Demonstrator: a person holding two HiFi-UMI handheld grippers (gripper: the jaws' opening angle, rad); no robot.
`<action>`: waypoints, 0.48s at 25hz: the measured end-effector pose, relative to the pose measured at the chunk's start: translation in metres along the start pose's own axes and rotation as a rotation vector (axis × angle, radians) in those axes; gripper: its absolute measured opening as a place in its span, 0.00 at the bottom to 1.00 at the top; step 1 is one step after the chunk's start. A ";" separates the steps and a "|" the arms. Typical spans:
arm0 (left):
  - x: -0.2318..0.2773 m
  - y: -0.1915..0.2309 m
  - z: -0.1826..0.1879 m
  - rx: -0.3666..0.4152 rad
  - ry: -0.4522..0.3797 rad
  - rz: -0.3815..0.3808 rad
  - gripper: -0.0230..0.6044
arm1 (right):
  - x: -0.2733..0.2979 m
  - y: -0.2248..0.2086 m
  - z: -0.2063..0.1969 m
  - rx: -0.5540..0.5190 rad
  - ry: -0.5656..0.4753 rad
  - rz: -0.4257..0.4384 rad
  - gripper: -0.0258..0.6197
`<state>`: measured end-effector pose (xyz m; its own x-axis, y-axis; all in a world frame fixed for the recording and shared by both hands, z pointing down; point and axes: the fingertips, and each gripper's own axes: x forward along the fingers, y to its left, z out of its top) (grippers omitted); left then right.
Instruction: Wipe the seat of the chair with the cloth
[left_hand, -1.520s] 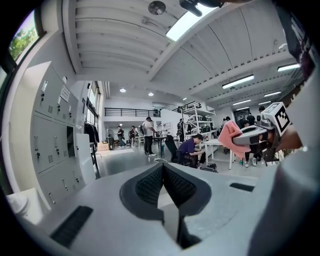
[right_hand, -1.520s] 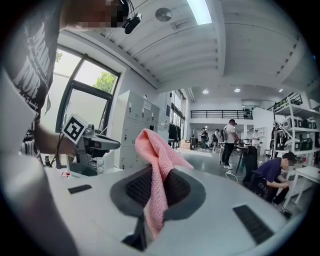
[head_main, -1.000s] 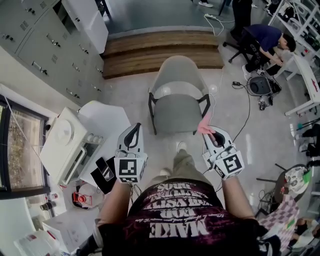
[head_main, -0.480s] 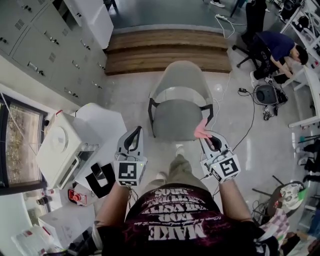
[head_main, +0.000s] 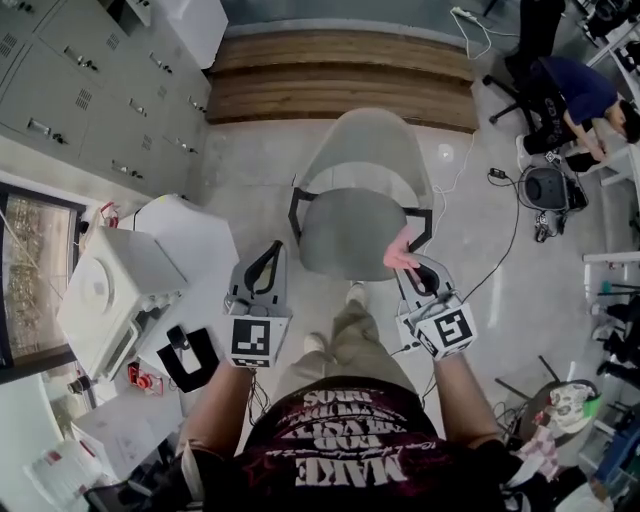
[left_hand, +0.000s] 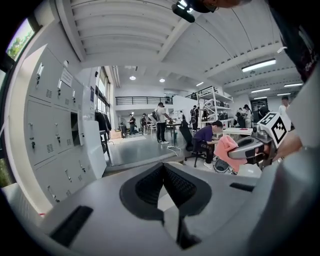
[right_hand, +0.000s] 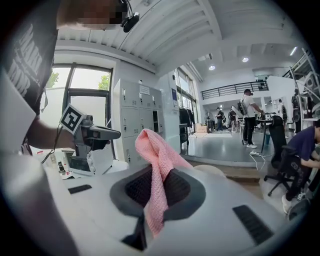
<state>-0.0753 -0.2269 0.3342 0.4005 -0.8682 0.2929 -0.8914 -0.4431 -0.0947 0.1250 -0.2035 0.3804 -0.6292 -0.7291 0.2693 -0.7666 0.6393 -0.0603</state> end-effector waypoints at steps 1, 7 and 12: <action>0.007 0.000 -0.004 -0.003 0.008 -0.001 0.04 | 0.006 -0.005 -0.005 0.004 0.007 0.004 0.09; 0.045 0.000 -0.034 -0.017 0.047 0.003 0.04 | 0.040 -0.029 -0.038 0.034 0.033 0.034 0.09; 0.072 -0.004 -0.058 -0.008 0.083 -0.014 0.05 | 0.076 -0.038 -0.074 0.054 0.063 0.071 0.09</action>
<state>-0.0547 -0.2747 0.4114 0.3942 -0.8402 0.3722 -0.8876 -0.4531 -0.0826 0.1162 -0.2649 0.4741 -0.6740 -0.6649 0.3220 -0.7275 0.6732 -0.1326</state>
